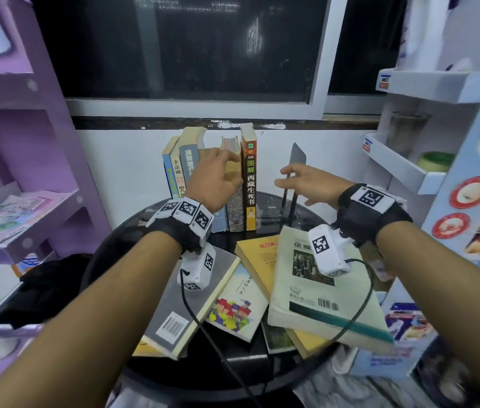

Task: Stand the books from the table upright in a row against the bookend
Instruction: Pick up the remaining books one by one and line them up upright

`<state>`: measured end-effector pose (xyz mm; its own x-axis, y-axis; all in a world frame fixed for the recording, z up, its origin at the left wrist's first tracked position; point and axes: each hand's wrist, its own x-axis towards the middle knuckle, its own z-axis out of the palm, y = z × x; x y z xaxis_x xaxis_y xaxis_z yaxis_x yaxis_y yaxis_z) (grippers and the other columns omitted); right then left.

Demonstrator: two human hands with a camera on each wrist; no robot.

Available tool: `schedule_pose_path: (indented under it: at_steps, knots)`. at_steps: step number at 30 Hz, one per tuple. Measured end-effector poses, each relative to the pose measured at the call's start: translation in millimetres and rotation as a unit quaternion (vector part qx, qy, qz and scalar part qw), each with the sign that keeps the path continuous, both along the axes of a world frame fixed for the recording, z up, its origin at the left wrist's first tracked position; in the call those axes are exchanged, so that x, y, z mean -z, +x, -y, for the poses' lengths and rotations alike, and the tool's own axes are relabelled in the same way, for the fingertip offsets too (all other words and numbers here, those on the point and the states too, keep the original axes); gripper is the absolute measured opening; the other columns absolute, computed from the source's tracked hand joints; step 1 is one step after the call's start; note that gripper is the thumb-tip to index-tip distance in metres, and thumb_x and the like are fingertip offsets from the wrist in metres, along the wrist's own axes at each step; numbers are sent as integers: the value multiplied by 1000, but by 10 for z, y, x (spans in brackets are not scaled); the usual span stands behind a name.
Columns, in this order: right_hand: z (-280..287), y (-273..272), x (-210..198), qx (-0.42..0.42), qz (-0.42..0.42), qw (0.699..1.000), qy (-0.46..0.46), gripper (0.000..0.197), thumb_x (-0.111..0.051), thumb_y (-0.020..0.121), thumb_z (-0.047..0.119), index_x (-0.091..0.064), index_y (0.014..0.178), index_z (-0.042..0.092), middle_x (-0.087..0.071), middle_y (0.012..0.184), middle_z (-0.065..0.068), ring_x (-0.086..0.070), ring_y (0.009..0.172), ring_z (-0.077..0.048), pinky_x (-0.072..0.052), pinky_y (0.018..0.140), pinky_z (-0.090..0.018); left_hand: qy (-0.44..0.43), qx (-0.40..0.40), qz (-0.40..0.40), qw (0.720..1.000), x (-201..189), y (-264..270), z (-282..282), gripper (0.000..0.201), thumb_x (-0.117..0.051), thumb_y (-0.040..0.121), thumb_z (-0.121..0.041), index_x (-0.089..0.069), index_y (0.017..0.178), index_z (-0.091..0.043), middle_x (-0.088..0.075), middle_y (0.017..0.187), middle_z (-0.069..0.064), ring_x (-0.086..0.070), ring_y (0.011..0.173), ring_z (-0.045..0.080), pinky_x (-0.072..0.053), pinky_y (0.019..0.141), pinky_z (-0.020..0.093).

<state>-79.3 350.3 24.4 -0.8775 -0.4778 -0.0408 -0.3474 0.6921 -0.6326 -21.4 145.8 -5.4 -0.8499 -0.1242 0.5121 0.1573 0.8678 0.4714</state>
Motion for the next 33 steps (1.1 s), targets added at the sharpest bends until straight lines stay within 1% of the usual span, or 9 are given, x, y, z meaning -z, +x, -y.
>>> schedule_pose_path:
  at_steps: [3,7,11,13,15,18,20,28,33]
  knots:
    - [-244,93,91,8,11,999,40,56,-51,94,47,-38,142,21,-41,145,-5,-45,123,-23,-42,103,-39,11,13,16,1000,63,76,-153,40,-64,88,-24,-52,125,-16,-45,132,8,-44,124,23,-37,105,39]
    - [-534,225,249,52,56,995,66,54,-54,92,48,-42,139,24,-43,142,-3,-45,124,-25,-45,100,-45,38,34,87,995,190,101,-415,48,-64,89,-27,-47,132,-15,-44,135,7,-46,123,22,-38,105,36]
    - [-755,353,390,79,73,990,94,55,-52,95,42,-52,129,-2,-52,133,-21,-49,123,-38,-39,105,-50,56,65,176,981,345,97,-666,54,-61,92,-34,-41,137,-13,-41,140,8,-47,123,24,-40,102,35]
    - [-866,315,519,84,79,989,91,70,-57,83,52,-57,120,-7,-57,124,-28,-54,116,-44,-40,103,-54,48,71,216,973,427,80,-766,60,-60,91,-39,-38,140,-11,-40,144,9,-46,125,25,-40,103,37]
    - [-1027,51,747,97,99,986,90,84,-58,66,61,-60,117,-5,-60,120,-29,-57,111,-45,-44,99,-55,48,79,252,963,497,67,-850,62,-59,92,-40,-36,141,-10,-40,147,11,-46,126,27,-39,102,35]
    - [-1025,349,648,111,115,983,92,60,-56,88,51,-58,119,0,-62,119,-19,-59,108,-39,-48,94,-43,62,81,302,948,580,38,-949,60,-57,92,-41,-36,139,-11,-42,146,11,-46,126,28,-38,105,40]
    - [-1046,455,616,125,132,977,109,50,-50,96,45,-54,124,3,-60,122,-14,-58,112,-37,-47,96,-44,55,74,333,938,621,17,-997,65,-56,92,-45,-32,142,-12,-41,146,8,-45,128,29,-37,107,46]
    - [-1083,407,720,164,159,971,70,50,-58,90,49,-53,121,11,-64,118,-11,-64,103,-36,-53,91,-48,30,57,404,913,661,-10,-1068,81,-55,88,-55,-20,151,-18,-35,153,3,-40,134,29,-31,111,46]
    - [-1098,346,786,164,181,968,60,50,-71,80,47,-58,114,14,-67,113,-9,-67,94,-31,-57,82,-46,-2,86,422,902,648,13,-1114,61,-59,88,-51,-42,137,-19,-50,138,0,-48,123,23,-35,105,36]
